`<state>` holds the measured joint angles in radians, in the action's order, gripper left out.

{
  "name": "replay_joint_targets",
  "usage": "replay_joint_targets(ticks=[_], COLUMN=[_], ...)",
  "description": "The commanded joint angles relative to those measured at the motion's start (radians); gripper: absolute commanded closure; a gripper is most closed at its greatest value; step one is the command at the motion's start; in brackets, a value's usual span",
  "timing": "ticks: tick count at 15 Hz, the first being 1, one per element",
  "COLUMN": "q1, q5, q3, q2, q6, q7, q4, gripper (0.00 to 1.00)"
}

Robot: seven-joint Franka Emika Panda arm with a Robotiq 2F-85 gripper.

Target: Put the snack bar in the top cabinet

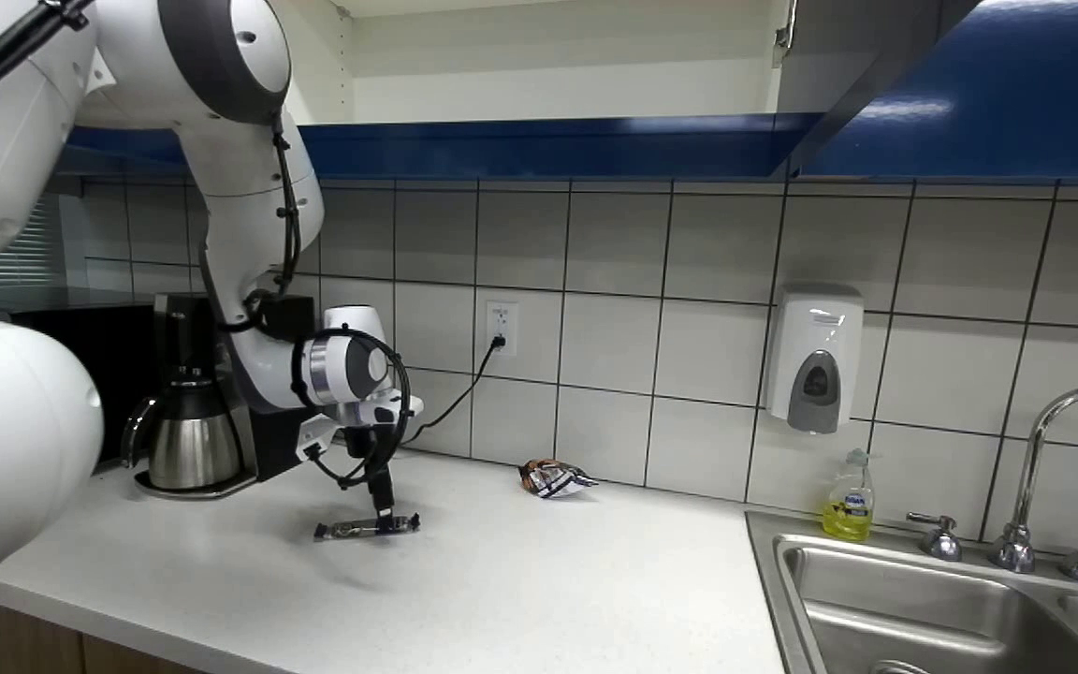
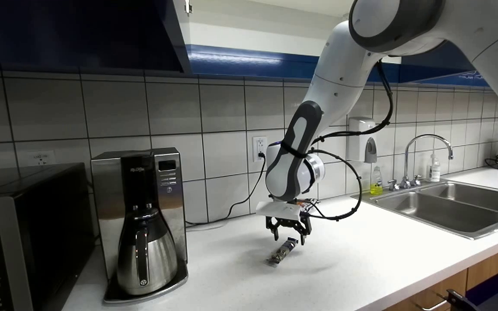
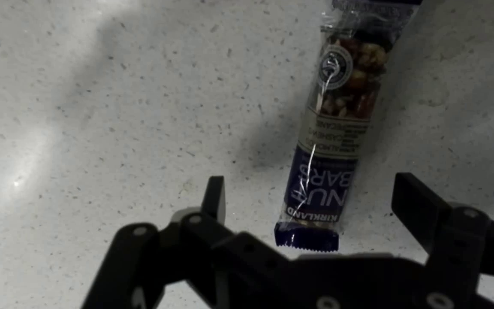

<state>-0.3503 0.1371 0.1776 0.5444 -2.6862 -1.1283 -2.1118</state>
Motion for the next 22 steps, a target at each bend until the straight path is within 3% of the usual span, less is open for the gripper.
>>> replay_joint_targets(ticks=[1, 9, 10, 12, 13, 20, 22], q1=[0.009, 0.005, 0.004, 0.005, 0.005, 0.002, 0.003], q5=[-0.016, -0.041, -0.042, -0.044, -0.044, -0.044, -0.044], q3=[-0.018, -0.021, -0.02, -0.021, -0.02, -0.017, -0.017], q2=[0.035, 0.077, 0.081, 0.086, 0.089, 0.1, 0.101], q6=[0.027, 0.034, 0.035, 0.033, 0.034, 0.031, 0.031], q7=[-0.021, -0.022, -0.022, -0.021, -0.021, -0.022, -0.022], q4=[0.056, 0.09, 0.092, 0.095, 0.097, 0.113, 0.112], gripper=[0.0, 0.0, 0.05, 0.29, 0.31, 0.86, 0.9])
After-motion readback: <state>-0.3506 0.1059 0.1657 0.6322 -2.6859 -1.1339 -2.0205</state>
